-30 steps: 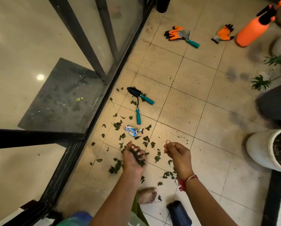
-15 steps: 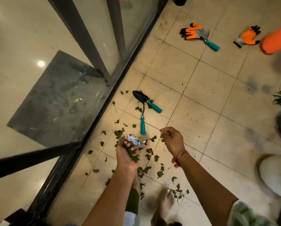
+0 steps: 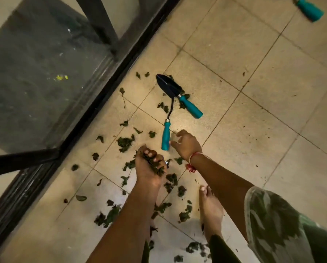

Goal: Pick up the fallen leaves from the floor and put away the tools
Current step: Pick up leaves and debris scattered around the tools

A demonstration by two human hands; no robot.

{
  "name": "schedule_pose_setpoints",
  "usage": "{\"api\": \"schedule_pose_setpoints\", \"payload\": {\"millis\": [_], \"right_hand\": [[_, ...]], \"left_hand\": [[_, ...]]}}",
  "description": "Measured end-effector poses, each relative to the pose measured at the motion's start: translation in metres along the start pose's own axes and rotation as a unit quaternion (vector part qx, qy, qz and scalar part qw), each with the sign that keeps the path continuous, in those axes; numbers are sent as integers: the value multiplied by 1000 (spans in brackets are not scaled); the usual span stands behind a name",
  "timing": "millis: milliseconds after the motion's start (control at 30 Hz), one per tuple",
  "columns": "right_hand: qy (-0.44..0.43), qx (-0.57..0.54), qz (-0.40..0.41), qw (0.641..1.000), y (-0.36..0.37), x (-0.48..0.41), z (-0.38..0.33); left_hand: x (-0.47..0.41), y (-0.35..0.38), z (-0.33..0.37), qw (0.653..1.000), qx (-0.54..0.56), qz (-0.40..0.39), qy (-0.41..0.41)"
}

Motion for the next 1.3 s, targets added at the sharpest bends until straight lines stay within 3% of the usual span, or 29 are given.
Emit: {"api": "schedule_pose_setpoints", "payload": {"millis": [167, 267, 400, 567, 667, 767, 833, 1000, 1100, 1300], "right_hand": [[-13, 15, 42, 999, 29, -53, -19], [-8, 37, 70, 997, 36, -68, -24], [-21, -87, 45, 995, 24, -64, -15], [-111, -98, 43, 988, -15, -44, 1], [-146, -21, 130, 980, -44, -61, 11], [-158, 134, 236, 949, -70, -91, 19], [-143, 177, 268, 936, -83, -107, 20], [-71, 242, 211, 944, -79, -132, 20], [-88, 279, 221, 930, -78, -133, 16], [-86, 170, 248, 950, -119, -142, 32]], "left_hand": [[-57, 8, 0, 991, -130, -9, -9], [-81, 28, 18, 993, -107, -53, -13], [-98, 60, 34, 991, -60, -118, -15], [-119, 107, 59, 982, -67, -175, -8], [-136, 140, 74, 977, -69, -202, 5], [-155, 167, 74, 972, -74, -222, 10], [-166, 182, 70, 968, -91, -233, 10], [-172, 192, 66, 965, -114, -235, 5], [-170, 183, 72, 967, -111, -229, 2], [-168, 176, 88, 970, -107, -217, 20]]}}
Point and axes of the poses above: each hand's wrist, its own x-axis away from the middle knuckle, its own y-axis out of the palm, z = x × y, the point moved 7 cm from there along -x, towards the middle knuckle, and after that the axes turned 14 degrees about x, right-handed, at the moved point
